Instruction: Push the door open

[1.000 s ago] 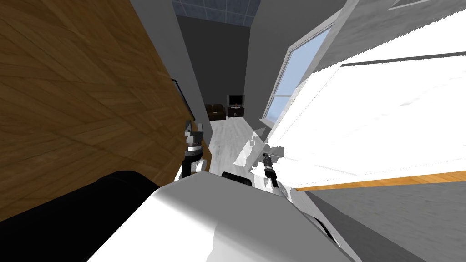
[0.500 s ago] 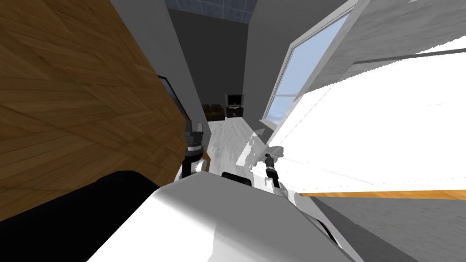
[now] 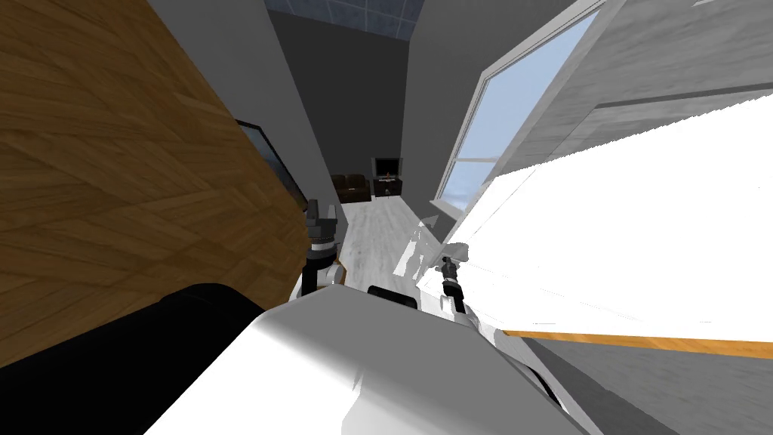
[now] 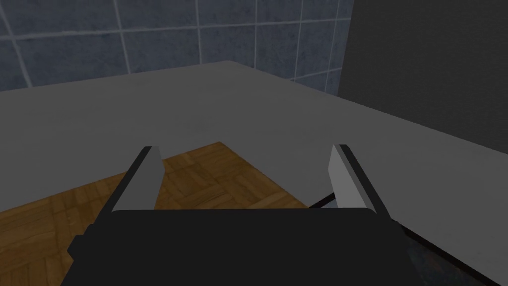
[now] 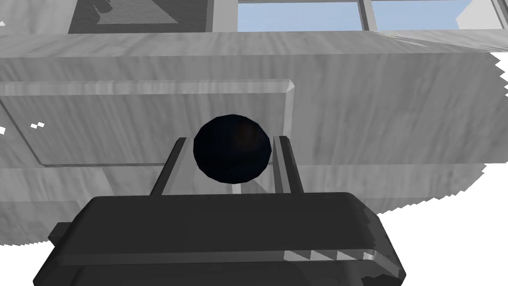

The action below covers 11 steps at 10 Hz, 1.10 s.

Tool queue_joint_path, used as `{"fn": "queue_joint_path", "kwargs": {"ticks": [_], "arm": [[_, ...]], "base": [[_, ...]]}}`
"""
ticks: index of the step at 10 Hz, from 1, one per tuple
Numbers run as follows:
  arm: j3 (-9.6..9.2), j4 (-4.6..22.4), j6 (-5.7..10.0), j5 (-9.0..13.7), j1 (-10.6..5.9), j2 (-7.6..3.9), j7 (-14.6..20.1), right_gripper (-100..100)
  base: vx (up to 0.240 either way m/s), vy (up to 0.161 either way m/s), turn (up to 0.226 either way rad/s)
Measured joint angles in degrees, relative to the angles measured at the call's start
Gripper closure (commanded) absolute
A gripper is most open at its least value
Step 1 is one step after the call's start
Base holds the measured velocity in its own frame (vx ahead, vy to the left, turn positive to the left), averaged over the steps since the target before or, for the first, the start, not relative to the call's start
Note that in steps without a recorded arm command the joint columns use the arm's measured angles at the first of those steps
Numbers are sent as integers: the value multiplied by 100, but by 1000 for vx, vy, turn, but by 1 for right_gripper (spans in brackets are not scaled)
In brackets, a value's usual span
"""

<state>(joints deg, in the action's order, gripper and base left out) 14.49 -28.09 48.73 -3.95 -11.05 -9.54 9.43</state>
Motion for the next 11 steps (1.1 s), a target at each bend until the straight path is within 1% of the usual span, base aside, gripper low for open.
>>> {"fn": "queue_joint_path", "kwargs": {"ticks": [1, 2, 3, 4, 5, 6, 7, 8, 9, 10, 11], "arm": [[61, 89, 33, 41, -48, -22, -28, 100], [133, 311, 165, 90, -137, -60, -61, 100], [164, 189, 141, 109, -91, -62, -73, 100], [208, -9, 28, 136, -7, -47, -91, 100], [278, 170, 61, 184, -83, -79, -124, 100], [339, 53, 9, 222, 2, -64, -158, 100], [407, 72, 7, 265, -5, -80, -191, 100], [474, 185, 65, 310, -48, -100, -228, 100], [517, 146, 59, 337, -5, -90, -254, 100], [553, 110, 27, 360, 14, -98, -270, 100], [567, 96, 26, 369, 5, -114, -270, 100]], "base": [[222, 45, -55], [136, 34, -23], [131, 51, -38], [199, 59, -61], [222, 80, -64], [183, 85, -71], [178, 52, -55], [203, 19, -41], [201, 24, -29], [88, 7, -20], [125, -9, -39]]}}
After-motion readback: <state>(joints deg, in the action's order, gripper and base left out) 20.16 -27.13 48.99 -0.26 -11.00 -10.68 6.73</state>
